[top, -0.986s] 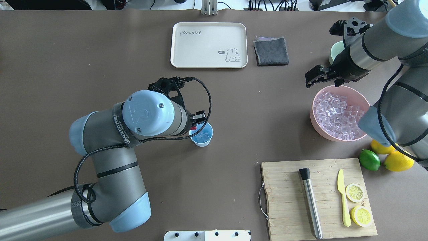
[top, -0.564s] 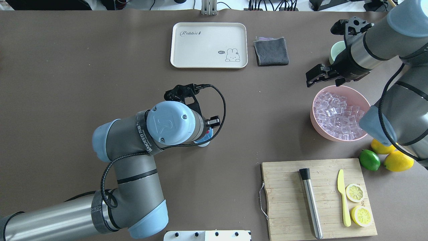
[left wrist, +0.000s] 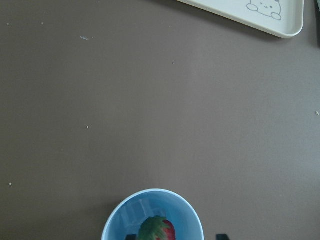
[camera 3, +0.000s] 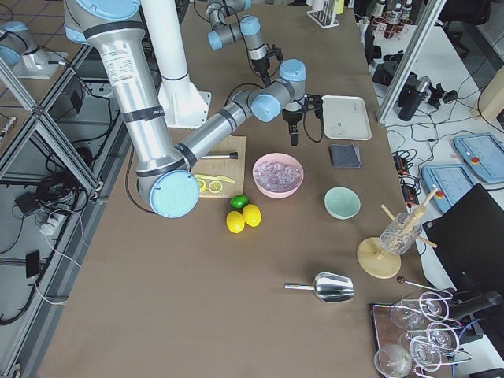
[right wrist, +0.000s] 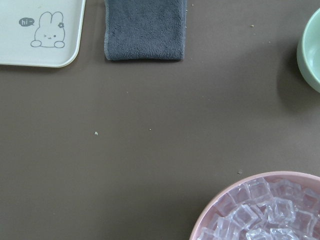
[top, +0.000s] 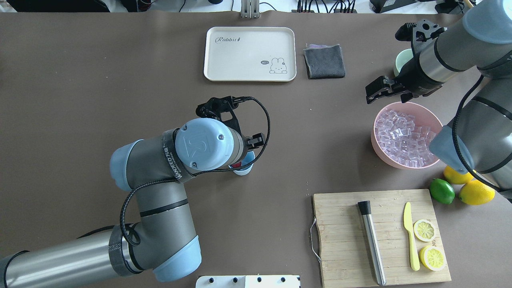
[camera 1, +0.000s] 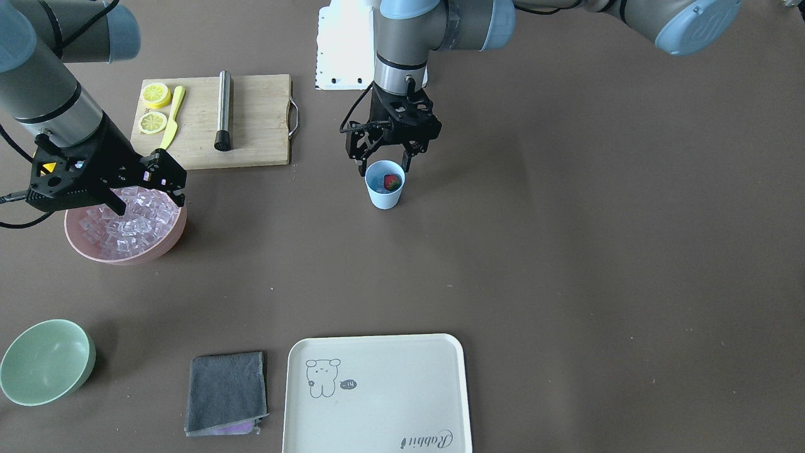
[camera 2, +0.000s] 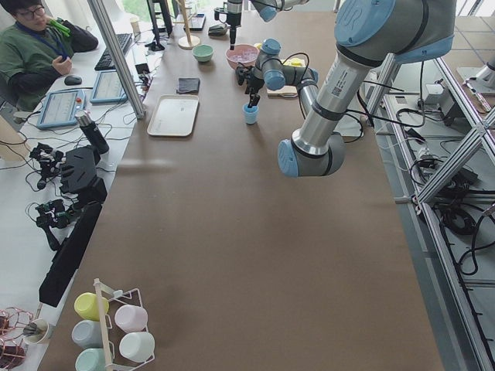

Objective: Put ice and strawberries in cup

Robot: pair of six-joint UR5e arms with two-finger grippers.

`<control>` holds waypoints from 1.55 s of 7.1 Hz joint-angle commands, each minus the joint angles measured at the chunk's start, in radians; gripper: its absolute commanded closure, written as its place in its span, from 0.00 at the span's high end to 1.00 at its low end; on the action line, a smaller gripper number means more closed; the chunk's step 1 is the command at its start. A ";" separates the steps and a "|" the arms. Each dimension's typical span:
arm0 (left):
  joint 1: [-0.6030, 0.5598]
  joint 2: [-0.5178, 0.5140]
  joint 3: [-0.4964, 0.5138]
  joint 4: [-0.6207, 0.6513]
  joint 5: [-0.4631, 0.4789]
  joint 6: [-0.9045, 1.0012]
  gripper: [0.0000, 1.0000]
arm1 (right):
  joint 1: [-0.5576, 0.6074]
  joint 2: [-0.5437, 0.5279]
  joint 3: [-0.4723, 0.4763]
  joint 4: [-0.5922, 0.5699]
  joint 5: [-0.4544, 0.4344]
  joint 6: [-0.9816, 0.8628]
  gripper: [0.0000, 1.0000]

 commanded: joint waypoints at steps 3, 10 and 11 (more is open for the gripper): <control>-0.367 0.172 -0.121 -0.003 -0.273 0.428 0.99 | 0.114 -0.039 -0.005 -0.014 0.121 -0.066 1.00; -0.913 0.585 0.021 -0.122 -0.563 1.238 0.99 | 0.472 -0.148 -0.336 -0.107 0.106 -0.651 1.00; -0.990 0.605 0.062 -0.089 -0.569 1.387 0.99 | 0.530 -0.153 -0.353 -0.109 0.133 -0.707 1.00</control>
